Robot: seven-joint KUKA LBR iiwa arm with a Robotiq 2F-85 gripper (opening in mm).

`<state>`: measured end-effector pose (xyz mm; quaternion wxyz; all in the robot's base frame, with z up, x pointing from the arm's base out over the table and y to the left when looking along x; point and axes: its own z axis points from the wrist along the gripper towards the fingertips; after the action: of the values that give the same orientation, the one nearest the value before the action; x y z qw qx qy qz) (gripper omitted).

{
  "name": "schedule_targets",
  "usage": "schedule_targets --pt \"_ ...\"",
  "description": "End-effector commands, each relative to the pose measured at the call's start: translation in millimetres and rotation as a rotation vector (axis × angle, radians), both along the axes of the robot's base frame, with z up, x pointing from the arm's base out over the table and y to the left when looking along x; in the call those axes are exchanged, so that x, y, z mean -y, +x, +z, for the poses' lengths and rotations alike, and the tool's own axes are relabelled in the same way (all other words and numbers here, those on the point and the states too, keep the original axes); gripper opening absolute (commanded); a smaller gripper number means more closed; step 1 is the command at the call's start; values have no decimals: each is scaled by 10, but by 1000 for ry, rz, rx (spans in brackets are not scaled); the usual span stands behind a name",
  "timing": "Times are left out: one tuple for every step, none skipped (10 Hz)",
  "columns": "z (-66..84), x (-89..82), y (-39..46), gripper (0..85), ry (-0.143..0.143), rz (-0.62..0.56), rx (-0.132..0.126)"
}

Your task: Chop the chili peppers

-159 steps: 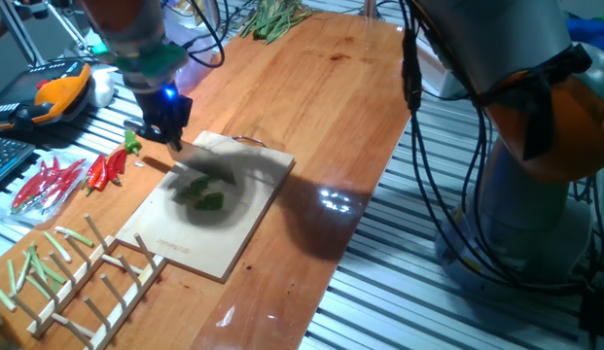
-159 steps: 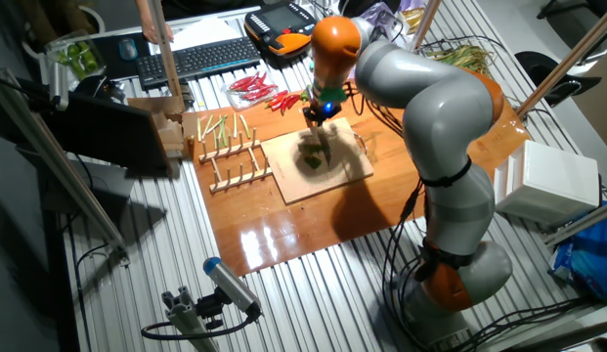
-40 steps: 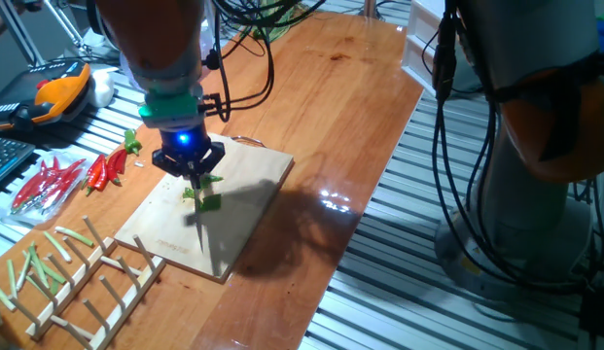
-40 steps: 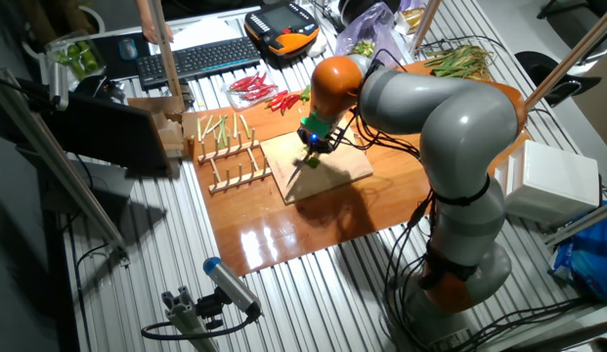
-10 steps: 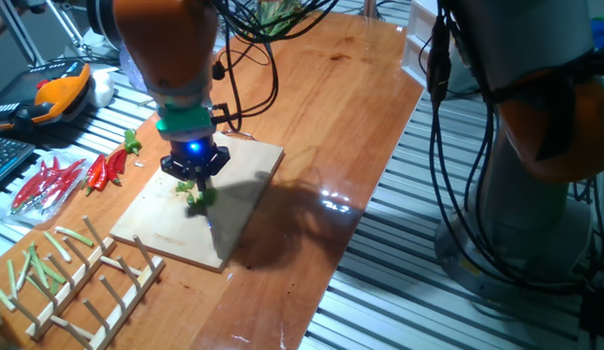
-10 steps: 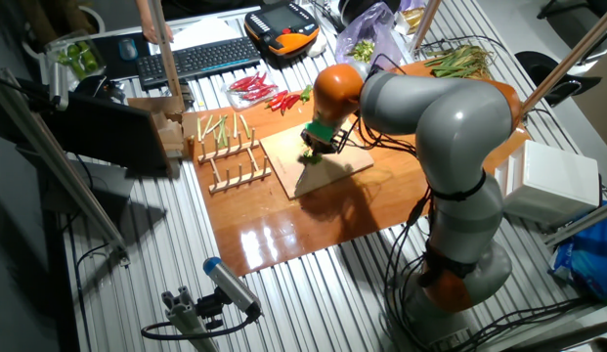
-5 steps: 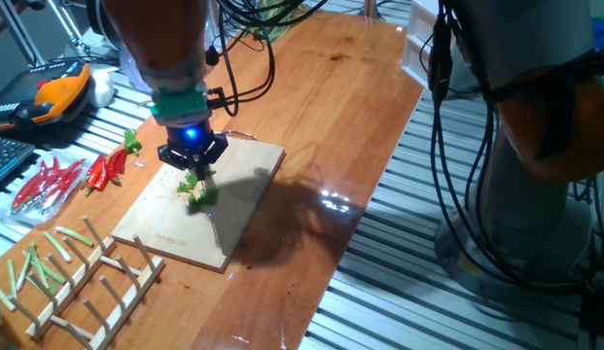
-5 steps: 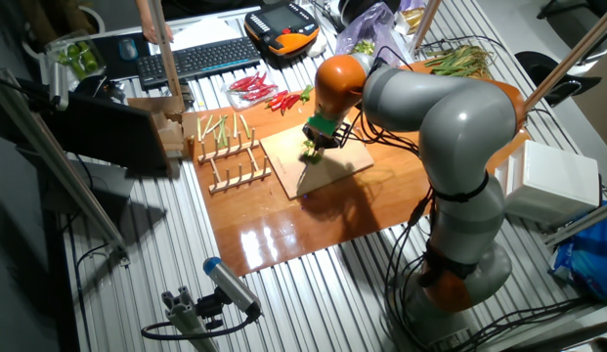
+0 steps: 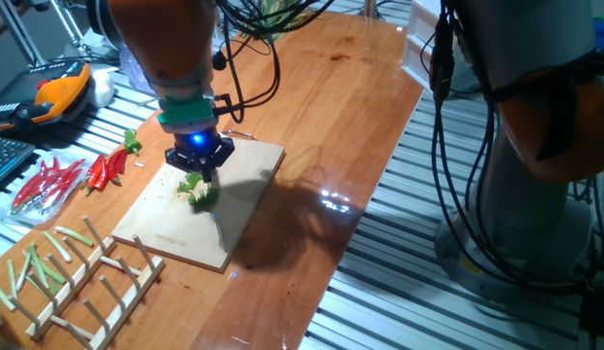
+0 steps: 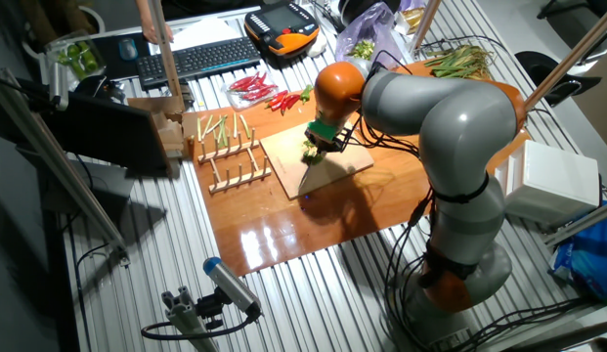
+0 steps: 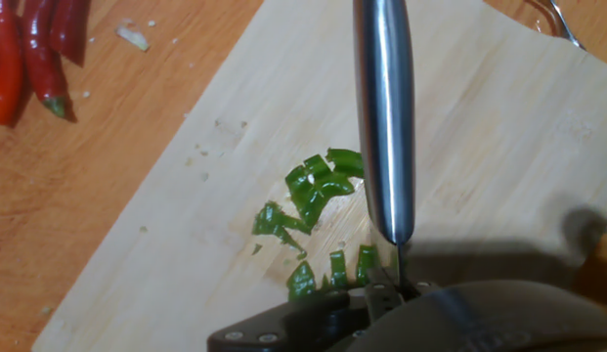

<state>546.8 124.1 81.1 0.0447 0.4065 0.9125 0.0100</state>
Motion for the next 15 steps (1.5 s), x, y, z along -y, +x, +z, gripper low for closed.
schedule_targets --pt "-21 2 -6 0 0 -1 3" --pt "-34 -5 -11 0 4 -7 6" --pt "-44 -14 -16 0 6 -12 9" --pt "-67 -22 -18 0 7 -13 13" --pt "-92 -29 -17 0 9 -16 20" --pt "-117 -39 -18 0 10 -21 26" --pt "-128 -58 -13 0 10 -24 31" --pt "-67 -117 27 0 18 -41 18" --pt "32 -147 64 0 32 -48 0" --pt "129 -173 110 0 30 -50 -14" --pt "204 -178 146 0 30 -49 -19" --pt "257 -135 154 0 28 -23 -31" --pt "262 -102 136 0 29 -13 -33" --pt "245 -80 108 0 28 -12 -33" --pt "217 -65 78 0 29 -15 -33"
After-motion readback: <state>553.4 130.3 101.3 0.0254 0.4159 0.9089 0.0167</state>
